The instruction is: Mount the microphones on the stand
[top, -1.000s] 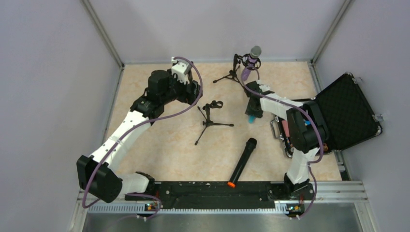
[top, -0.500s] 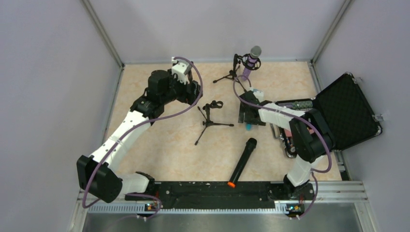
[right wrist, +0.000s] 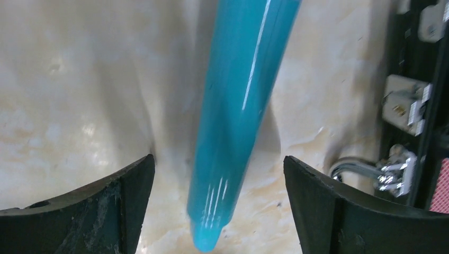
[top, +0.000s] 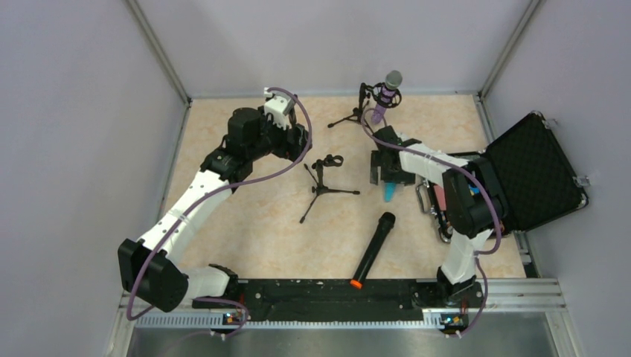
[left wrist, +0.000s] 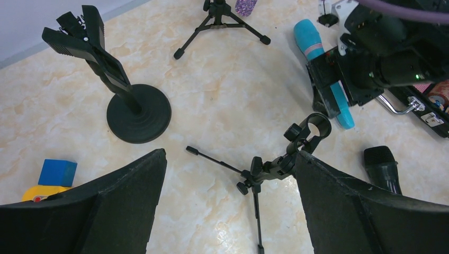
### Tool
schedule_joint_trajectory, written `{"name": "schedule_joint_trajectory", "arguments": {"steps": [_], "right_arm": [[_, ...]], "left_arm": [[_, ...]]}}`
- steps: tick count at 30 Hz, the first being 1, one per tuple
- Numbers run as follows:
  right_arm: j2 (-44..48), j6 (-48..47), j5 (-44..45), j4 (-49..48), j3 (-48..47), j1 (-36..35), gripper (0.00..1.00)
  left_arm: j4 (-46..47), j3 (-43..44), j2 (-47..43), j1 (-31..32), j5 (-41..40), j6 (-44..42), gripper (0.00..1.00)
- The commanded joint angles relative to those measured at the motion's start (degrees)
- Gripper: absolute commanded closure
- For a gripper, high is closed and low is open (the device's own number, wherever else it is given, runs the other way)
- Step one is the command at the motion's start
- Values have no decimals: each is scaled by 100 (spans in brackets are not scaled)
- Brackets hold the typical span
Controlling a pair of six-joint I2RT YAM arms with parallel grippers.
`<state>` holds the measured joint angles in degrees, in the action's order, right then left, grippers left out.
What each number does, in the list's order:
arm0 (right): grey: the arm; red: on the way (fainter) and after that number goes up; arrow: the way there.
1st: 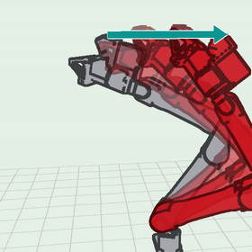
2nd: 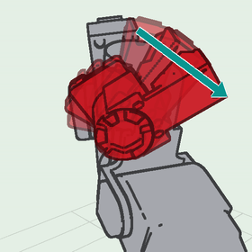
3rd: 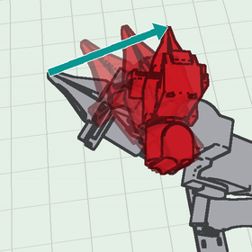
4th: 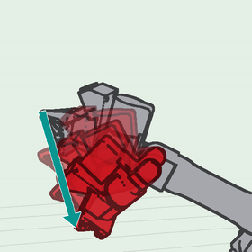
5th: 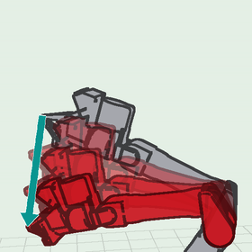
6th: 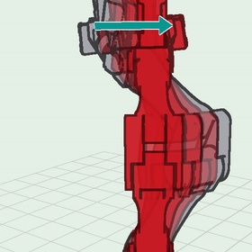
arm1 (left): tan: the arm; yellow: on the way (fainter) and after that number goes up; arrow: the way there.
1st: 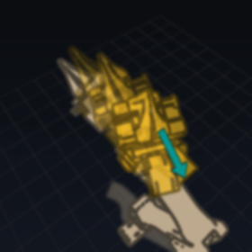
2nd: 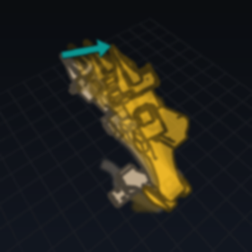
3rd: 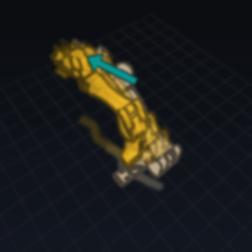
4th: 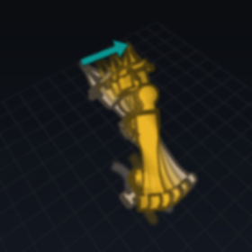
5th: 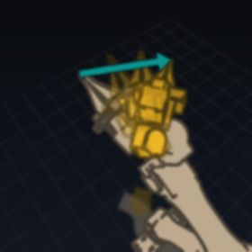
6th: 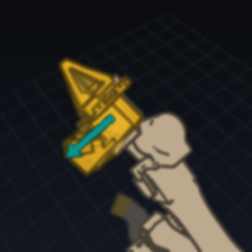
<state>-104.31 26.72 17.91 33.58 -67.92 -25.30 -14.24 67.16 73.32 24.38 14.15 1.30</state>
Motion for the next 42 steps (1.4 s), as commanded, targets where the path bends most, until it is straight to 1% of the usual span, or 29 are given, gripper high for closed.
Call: {"name": "schedule_joint_trajectory", "arguments": {"steps": [1, 5, 9, 12, 13, 15, 18, 20, 24, 31, 38, 42], "right_arm": [[-280, -338, -226, 189, -576, 547, 11], [-584, -448, -370, 156, -876, 802, 15], [-862, -473, -576, 69, -1080, 909, 17], [-981, -443, -796, -40, -1137, 1002, 22], [-1005, -427, -857, -71, -1152, 1039, 26], [-1065, -410, -1004, -156, -1160, 1131, 42], [-1159, -419, -1165, -236, -1153, 1192, 61], [-1184, -454, -1227, -247, -1123, 1188, 77], [-1074, -540, -1190, -258, -996, 1188, 100], [-416, -701, -1245, -251, -869, 1189, 100], [750, -853, -1344, -293, -1003, 1181, 100], [1545, -922, -1648, -542, -958, 1181, 100]], "left_arm": [[141, -26, -99, -12, 83, -86, 5], [141, -20, -85, -13, 88, -86, 5], [143, -25, -88, -13, 96, -86, 5], [147, -27, -84, -6, 96, -86, 5], [145, -29, -79, -8, 96, -86, 5], [149, -33, -74, -4, 113, -86, 5], [150, -28, -68, -4, 111, -86, 6], [150, -27, -76, -4, 103, -87, 6], [158, -41, -81, -5, 97, -224, 6], [229, -73, -165, -12, 86, -228, 5], [518, -140, -469, -5, 116, -235, 5], [721, -126, -736, -7, 258, 77, 3]]}}
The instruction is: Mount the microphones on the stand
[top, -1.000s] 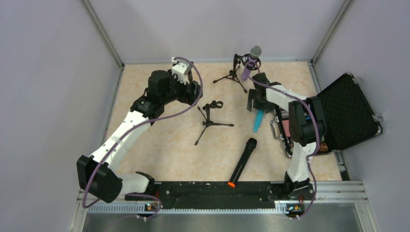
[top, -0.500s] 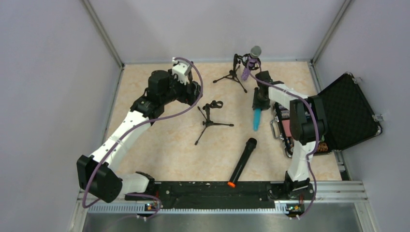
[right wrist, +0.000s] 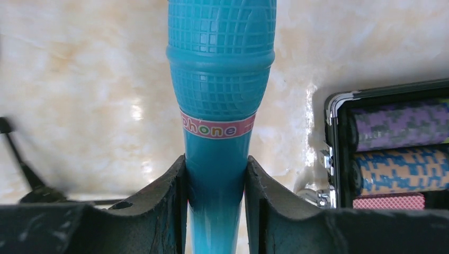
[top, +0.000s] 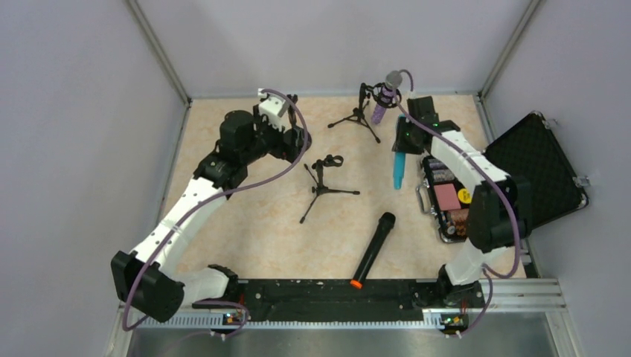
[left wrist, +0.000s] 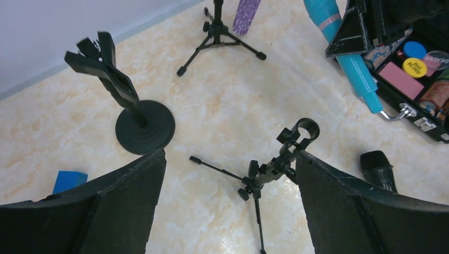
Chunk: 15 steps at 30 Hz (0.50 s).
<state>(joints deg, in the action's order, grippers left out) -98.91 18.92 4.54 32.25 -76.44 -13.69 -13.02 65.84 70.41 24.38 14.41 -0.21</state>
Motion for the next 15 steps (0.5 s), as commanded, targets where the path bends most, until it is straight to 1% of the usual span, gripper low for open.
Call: {"name": "schedule_joint_trajectory", "arguments": {"steps": [1, 4, 7, 11, 15], "right_arm": [[1235, -151, -410, -535, -38, 16, 100], [1935, -133, -1140, -1076, 296, 22, 100], [2594, 137, -1899, -1842, 769, 22, 100], [3228, 711, -2831, -2871, 1320, 19, 100], [3571, 1479, -3605, -3931, 1729, 20, 100]], "left_arm": [[647, -7, -518, -10, 296, 340, 2], [791, -52, -735, -5, 540, 787, 1], [1055, -198, -939, -7, 862, 1367, 1], [1775, -523, -1055, -6, 1594, 2343, 3], [2552, -768, -831, 179, 2117, 3370, 6]]}}
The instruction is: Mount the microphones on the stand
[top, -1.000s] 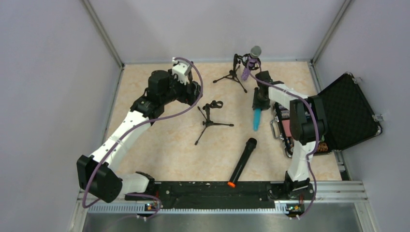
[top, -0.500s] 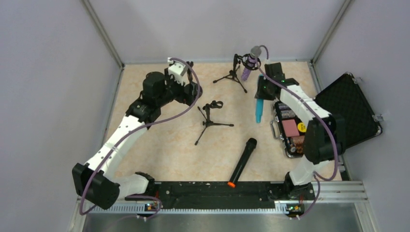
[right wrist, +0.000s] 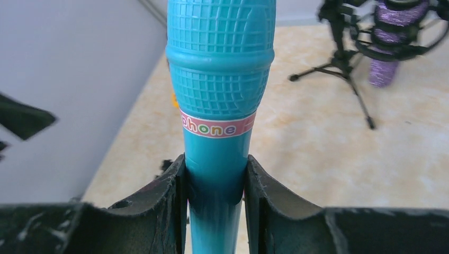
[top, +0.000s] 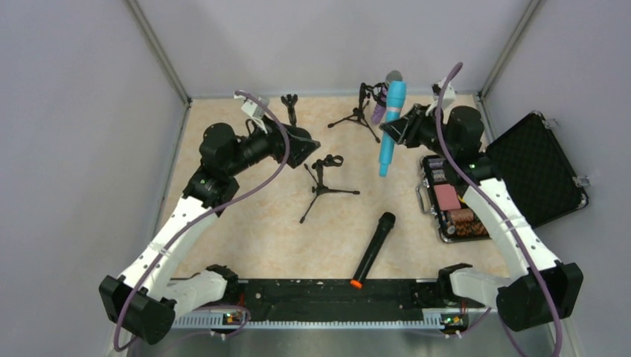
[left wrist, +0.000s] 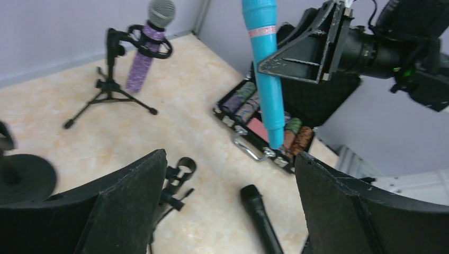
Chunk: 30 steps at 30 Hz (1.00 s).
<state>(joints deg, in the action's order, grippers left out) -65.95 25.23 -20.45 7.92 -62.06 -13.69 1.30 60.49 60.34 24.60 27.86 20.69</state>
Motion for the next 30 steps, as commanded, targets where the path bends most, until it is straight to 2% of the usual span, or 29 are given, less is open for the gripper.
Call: {"name": "schedule_joint_trajectory", "arguments": {"steps": [1, 6, 10, 18, 25, 27, 30], "right_arm": [[331, 1066, -1241, -1747, 404, 16, 100], [547, 1822, -1558, -2526, 782, 21, 100], [662, 2096, -1626, -2716, 916, 16, 100], [812, 2360, -1657, -2915, 1126, 16, 100], [746, 2633, -1718, -3189, 1347, 11, 100], [714, 2688, -1746, -3244, 1399, 7, 100], [675, 2728, -1752, -3271, 1442, 14, 100]], "left_arm": [[1272, -269, 268, 254, 838, 1448, 6], [1902, -201, 864, 1053, 976, 1673, 7], [2097, 98, 1526, 1575, 1021, 1749, 9], [2689, 355, 2494, 1813, 1006, 2149, 13], [3134, 491, 2812, 1847, 1030, 2421, 20], [3313, 515, 2873, 1851, 1080, 2546, 25], [3507, 575, 2990, 1853, 1232, 2688, 47]]}}
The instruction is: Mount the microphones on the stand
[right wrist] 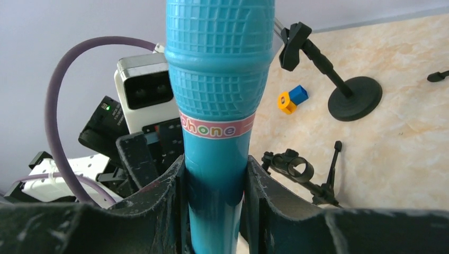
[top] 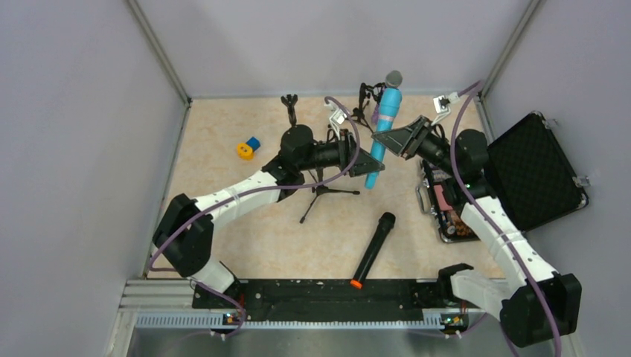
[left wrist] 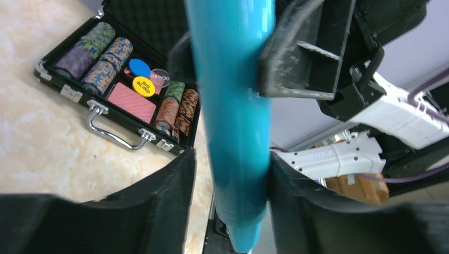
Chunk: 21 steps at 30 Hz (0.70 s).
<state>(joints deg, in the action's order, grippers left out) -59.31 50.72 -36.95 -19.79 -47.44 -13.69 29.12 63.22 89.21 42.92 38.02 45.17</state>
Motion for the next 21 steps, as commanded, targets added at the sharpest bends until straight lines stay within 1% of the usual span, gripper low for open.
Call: {"name": "schedule_joint_trajectory", "arguments": {"steps": [1, 3, 4, 5, 7, 8, 9, 10, 11, 12, 13, 15, 16, 17, 21], "right_arm": [[-5, 175, -93, -492, -12, 12, 100], [-32, 190, -92, -483, -3, 14, 100], [-46, 186, -89, -463, -2, 13, 100], [-59, 180, -83, -433, -9, 9, 97], [-101, 92, -77, -262, -63, 12, 87], [-120, 51, -100, -187, -90, 8, 77], [-133, -14, -105, -75, -131, 7, 66], [-146, -66, -110, 36, -176, 11, 47], [-155, -112, -111, 158, -216, 11, 34], [-162, -145, -111, 267, -261, 17, 23], [-160, -187, -107, 371, -308, 30, 15], [-164, -288, -155, 553, -401, 73, 5], [-160, -309, -223, 552, -420, 120, 3], [-160, -282, -334, 499, -430, 168, 1], [-243, 34, -776, 52, -470, 341, 1]], "left_arm": [[722, 331, 144, 17, 283, 274, 58], [715, 359, 211, 15, 413, 278, 85], [648, 376, 214, 15, 435, 255, 96], [564, 372, 198, 15, 408, 218, 100], [372, 372, 116, 15, 308, 69, 100], [239, 375, 58, 15, 238, -38, 100], [105, 370, -15, 14, 138, -163, 100], [-29, 374, -92, 7, 45, -264, 100], [-191, 374, -178, 6, -59, -390, 100], [-349, 375, -263, 6, -196, -503, 100], [-499, 370, -347, 6, -263, -609, 100], [-738, 345, -501, 8, -328, -800, 100], [-894, 324, -576, -6, -349, -885, 100], [-978, 300, -650, -15, -349, -928, 100], [-1018, 73, -933, -46, -351, -931, 100]]}}
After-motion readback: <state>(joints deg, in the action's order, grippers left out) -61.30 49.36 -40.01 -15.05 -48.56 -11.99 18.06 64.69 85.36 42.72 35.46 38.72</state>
